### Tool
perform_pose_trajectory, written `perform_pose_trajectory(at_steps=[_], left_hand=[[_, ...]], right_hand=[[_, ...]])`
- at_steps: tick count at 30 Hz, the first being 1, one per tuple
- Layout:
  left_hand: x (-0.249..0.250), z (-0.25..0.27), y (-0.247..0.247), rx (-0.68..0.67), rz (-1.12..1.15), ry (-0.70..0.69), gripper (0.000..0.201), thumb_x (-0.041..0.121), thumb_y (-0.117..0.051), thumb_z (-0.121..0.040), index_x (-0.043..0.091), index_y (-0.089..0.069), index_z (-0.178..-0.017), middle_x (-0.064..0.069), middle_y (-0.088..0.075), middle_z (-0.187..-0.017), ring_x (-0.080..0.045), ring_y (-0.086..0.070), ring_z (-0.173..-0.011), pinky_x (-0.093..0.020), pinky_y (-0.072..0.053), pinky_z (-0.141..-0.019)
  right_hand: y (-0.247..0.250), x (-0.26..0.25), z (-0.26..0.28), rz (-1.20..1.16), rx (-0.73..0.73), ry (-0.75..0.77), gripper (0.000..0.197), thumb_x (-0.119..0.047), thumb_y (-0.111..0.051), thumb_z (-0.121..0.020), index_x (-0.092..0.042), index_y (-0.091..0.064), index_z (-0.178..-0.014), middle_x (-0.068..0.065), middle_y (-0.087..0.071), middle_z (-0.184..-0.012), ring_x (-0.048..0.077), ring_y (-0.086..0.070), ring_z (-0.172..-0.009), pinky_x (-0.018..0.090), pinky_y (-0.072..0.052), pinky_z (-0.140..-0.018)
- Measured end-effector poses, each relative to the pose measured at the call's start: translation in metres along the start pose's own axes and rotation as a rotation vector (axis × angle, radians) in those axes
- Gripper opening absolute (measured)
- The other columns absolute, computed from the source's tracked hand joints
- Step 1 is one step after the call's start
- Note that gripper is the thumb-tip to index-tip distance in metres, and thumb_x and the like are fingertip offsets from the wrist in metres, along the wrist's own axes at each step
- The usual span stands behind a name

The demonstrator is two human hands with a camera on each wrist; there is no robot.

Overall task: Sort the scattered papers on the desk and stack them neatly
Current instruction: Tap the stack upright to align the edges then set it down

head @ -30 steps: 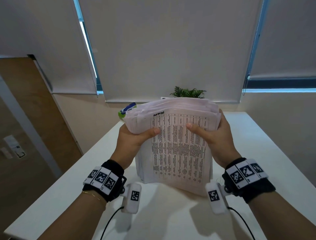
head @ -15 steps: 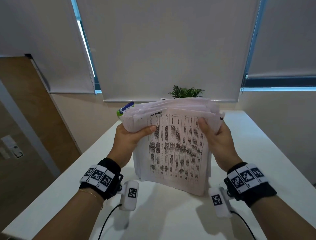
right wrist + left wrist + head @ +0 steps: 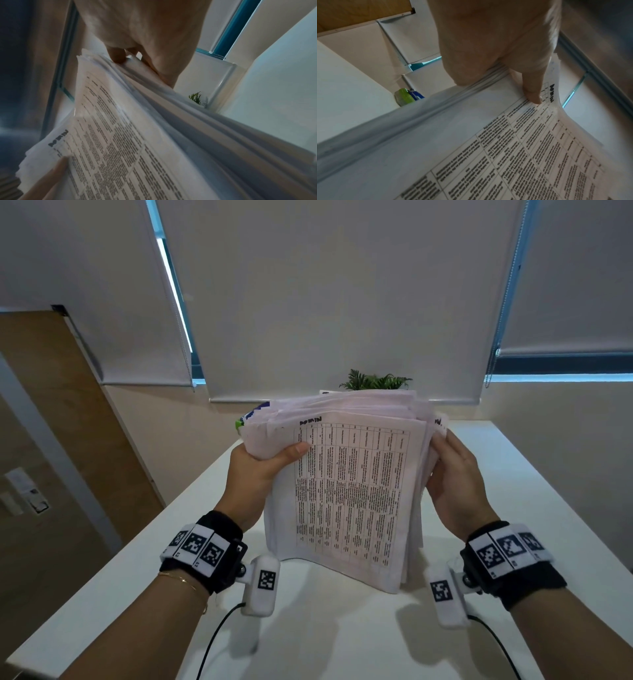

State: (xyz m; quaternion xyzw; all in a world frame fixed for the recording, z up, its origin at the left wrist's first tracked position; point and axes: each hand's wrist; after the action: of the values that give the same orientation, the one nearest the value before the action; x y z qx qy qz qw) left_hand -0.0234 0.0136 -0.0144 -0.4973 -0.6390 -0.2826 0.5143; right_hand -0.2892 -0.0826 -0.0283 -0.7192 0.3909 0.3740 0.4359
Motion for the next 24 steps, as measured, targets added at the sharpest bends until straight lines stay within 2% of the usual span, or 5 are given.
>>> perform_pose_trajectory(at_steps=[8,12,16,21,24], left_hand=[[0.002,-0.001,0.003,-0.083,-0.013,0.015,0.043,-0.001,-0.077,-0.09,0.002,-0.068,-0.132,-0.015,-0.076,-0.124,-0.036,-0.074,-0.115,-0.055,-0.059,-0.099],[0.004,-0.002,0.003,-0.094,-0.013,0.025,0.044,-0.002,-0.078,-0.088,0.002,-0.069,-0.131,-0.016,-0.076,-0.125,-0.036,-0.073,-0.116,-0.057,-0.057,-0.102],[0.004,-0.003,0.002,-0.102,-0.012,0.031,0.045,-0.001,-0.078,-0.088,0.001,-0.068,-0.132,-0.017,-0.076,-0.125,-0.036,-0.073,-0.116,-0.057,-0.057,-0.101],[0.003,-0.003,0.004,-0.045,0.014,0.028,0.042,0.004,-0.079,-0.089,0.004,-0.07,-0.13,-0.015,-0.076,-0.124,-0.036,-0.074,-0.115,-0.058,-0.056,-0.102],[0.0,-0.005,0.002,-0.038,0.011,0.03,0.042,0.005,-0.08,-0.088,0.004,-0.071,-0.129,-0.015,-0.077,-0.124,-0.036,-0.074,-0.115,-0.059,-0.055,-0.103]], right_hand=[[-0.009,-0.011,-0.009,-0.022,-0.067,-0.024,0.033,-0.031,-0.047,-0.109,-0.02,-0.069,-0.132,0.01,-0.072,-0.127,0.029,-0.068,-0.118,0.046,-0.057,-0.098],[-0.015,-0.023,-0.015,0.022,-0.204,-0.096,0.045,-0.041,-0.047,-0.105,-0.011,-0.068,-0.131,0.012,-0.073,-0.109,0.029,-0.07,-0.097,0.045,-0.057,-0.083],[-0.022,-0.031,-0.019,0.034,-0.246,-0.14,0.038,-0.041,-0.044,-0.107,-0.019,-0.074,-0.115,0.006,-0.074,-0.094,0.022,-0.072,-0.082,0.037,-0.058,-0.072],[-0.024,-0.027,-0.015,-0.115,-0.216,-0.155,0.06,-0.058,-0.031,-0.107,-0.022,-0.078,-0.118,0.012,-0.077,-0.117,0.029,-0.074,-0.106,0.043,-0.059,-0.091],[-0.018,-0.011,-0.008,-0.052,-0.124,-0.076,0.089,-0.088,-0.022,-0.083,-0.029,-0.07,-0.129,0.014,-0.074,-0.124,0.032,-0.071,-0.116,0.051,-0.056,-0.1]])
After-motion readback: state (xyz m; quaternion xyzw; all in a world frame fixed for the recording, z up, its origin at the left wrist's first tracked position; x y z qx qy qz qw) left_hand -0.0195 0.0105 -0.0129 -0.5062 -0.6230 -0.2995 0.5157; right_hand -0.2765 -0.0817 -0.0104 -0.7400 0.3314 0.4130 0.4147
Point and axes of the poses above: each hand's wrist, its own z-axis away from the middle knuckle, its own y-axis out of the back of the hand, x = y × z
